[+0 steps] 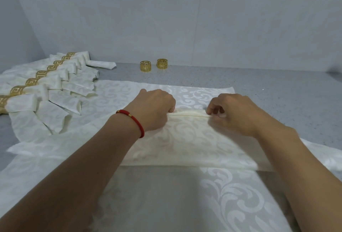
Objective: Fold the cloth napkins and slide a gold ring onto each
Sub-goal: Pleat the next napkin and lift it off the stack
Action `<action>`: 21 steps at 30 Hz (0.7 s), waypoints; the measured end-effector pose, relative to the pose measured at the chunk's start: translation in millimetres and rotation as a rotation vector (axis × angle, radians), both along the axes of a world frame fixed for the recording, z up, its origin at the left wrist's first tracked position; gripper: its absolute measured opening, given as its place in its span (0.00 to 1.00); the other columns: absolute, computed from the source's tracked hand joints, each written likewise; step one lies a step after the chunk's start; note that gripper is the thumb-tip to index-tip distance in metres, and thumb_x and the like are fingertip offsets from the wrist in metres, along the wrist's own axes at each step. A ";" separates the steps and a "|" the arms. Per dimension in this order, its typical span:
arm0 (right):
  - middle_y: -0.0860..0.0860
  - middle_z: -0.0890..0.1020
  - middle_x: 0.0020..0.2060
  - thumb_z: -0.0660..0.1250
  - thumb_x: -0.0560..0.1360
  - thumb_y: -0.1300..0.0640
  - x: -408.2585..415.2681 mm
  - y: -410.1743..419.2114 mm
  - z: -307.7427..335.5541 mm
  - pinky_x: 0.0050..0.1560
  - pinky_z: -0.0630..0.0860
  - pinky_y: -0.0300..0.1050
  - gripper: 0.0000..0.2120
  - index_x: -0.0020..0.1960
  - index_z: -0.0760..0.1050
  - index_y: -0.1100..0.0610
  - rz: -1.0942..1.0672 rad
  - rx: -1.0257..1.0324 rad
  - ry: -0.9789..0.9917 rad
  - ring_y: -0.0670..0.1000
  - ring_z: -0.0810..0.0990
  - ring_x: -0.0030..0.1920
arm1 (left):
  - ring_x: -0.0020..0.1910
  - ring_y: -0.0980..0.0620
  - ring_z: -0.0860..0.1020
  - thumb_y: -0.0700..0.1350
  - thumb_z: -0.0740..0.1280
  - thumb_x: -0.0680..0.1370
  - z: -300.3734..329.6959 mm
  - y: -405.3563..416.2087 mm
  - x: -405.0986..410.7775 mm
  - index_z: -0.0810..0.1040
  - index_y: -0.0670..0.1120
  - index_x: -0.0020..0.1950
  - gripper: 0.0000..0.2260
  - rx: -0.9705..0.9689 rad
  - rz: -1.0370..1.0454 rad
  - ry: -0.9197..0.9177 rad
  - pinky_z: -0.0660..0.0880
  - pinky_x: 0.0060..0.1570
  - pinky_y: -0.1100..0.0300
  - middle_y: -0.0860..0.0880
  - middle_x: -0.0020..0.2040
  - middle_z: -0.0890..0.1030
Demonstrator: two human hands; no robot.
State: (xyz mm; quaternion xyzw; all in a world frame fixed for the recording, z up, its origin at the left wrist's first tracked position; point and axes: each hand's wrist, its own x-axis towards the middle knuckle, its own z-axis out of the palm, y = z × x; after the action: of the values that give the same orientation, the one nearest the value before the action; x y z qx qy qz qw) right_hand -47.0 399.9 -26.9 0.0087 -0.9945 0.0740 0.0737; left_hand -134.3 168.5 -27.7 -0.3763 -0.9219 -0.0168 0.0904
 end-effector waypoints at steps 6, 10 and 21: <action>0.47 0.80 0.47 0.68 0.80 0.55 -4.2 4.6 -10.3 0.54 0.77 0.54 0.09 0.58 0.84 0.48 0.006 -0.086 0.064 0.51 0.78 0.50 | 0.57 0.44 0.77 0.45 0.66 0.81 -1.9 -2.8 -2.2 0.80 0.48 0.61 0.10 0.158 0.072 -0.105 0.73 0.54 0.54 0.48 0.54 0.80; 0.44 0.81 0.48 0.72 0.77 0.54 -2.7 4.1 -9.2 0.56 0.76 0.53 0.03 0.50 0.81 0.47 0.003 -0.139 0.069 0.49 0.78 0.52 | 0.55 0.48 0.75 0.47 0.65 0.81 -1.1 -4.2 -1.6 0.79 0.50 0.49 0.04 0.112 0.071 -0.128 0.70 0.52 0.54 0.52 0.48 0.78; 0.43 0.81 0.42 0.71 0.73 0.57 9.5 4.8 1.8 0.55 0.77 0.50 0.06 0.46 0.80 0.47 0.023 -0.177 0.007 0.48 0.79 0.46 | 0.47 0.54 0.74 0.41 0.66 0.76 11.7 -6.9 6.1 0.77 0.54 0.47 0.07 -0.026 -0.032 -0.084 0.67 0.48 0.57 0.57 0.45 0.76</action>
State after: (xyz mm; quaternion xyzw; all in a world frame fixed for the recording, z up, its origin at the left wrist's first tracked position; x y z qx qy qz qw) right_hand -37.5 404.7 -25.1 0.0137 -0.9836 0.1624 0.0768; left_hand -128.2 161.6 -16.1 -0.3910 -0.9190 -0.0220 0.0463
